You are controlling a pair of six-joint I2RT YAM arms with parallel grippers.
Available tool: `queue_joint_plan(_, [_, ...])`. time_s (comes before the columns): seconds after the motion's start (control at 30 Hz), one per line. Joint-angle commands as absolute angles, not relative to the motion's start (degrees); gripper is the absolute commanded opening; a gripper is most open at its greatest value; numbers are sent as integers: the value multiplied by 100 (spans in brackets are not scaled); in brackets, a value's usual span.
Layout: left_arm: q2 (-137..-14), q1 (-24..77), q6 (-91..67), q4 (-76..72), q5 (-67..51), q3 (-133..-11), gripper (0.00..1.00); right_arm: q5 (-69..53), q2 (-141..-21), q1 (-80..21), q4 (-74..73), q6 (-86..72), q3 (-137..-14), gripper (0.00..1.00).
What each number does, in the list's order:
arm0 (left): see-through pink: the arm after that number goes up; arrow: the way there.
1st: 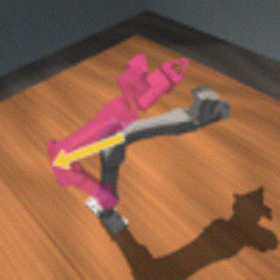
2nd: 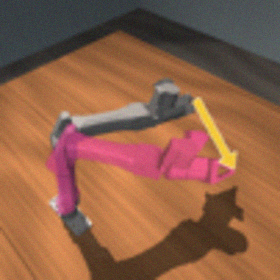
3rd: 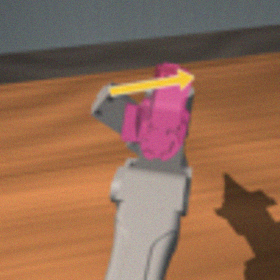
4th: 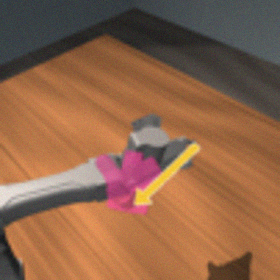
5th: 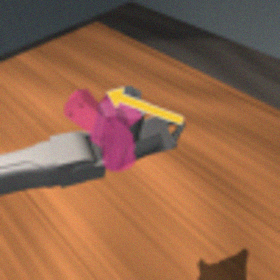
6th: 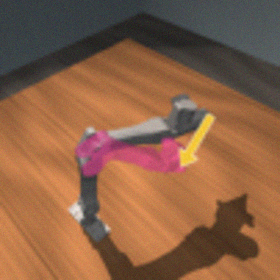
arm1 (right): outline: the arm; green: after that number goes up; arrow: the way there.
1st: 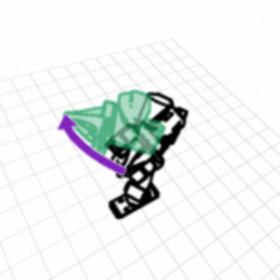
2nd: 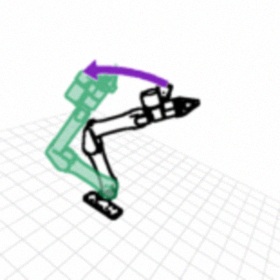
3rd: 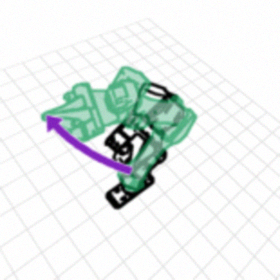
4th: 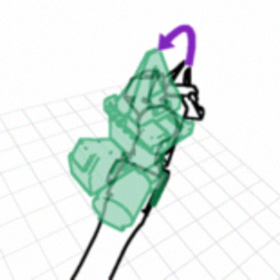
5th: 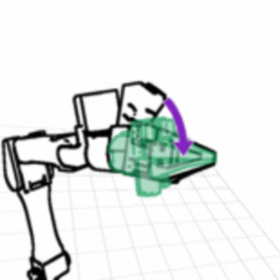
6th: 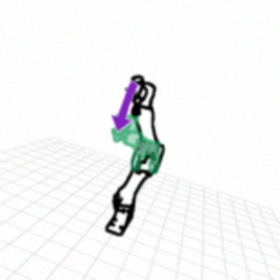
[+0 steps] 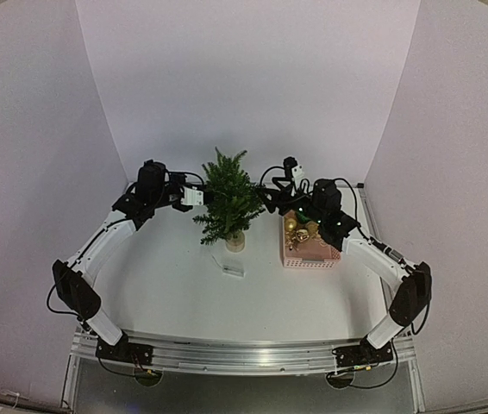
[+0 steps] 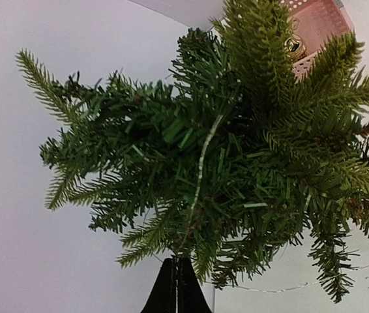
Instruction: Decorate the small christmas tree
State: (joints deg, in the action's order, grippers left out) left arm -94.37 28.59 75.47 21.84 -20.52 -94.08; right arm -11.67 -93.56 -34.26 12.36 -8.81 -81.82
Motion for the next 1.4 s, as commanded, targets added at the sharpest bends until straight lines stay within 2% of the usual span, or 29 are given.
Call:
queue_joint_plan(0.0, [-9393, 2760, 7400, 1906, -2070, -9188, 0, -1057, -9153, -3401, 1266, -964, -8278, 80])
queue_joint_plan(0.5, [-8928, 2732, 6959, 1568, -2561, -8464, 0, -1004, -9113, -3401, 1257, -969, -8252, 80])
queue_joint_plan(0.7, [-8681, 2997, 7011, 1620, -2672, -8560, 0, -993, -9152, -3402, 1236, -918, -8302, 81])
queue_joint_plan(1.37, [-9528, 2848, 7013, 1581, -2569, -8472, 0, -979, -9182, -3401, 1196, -990, -8224, 81])
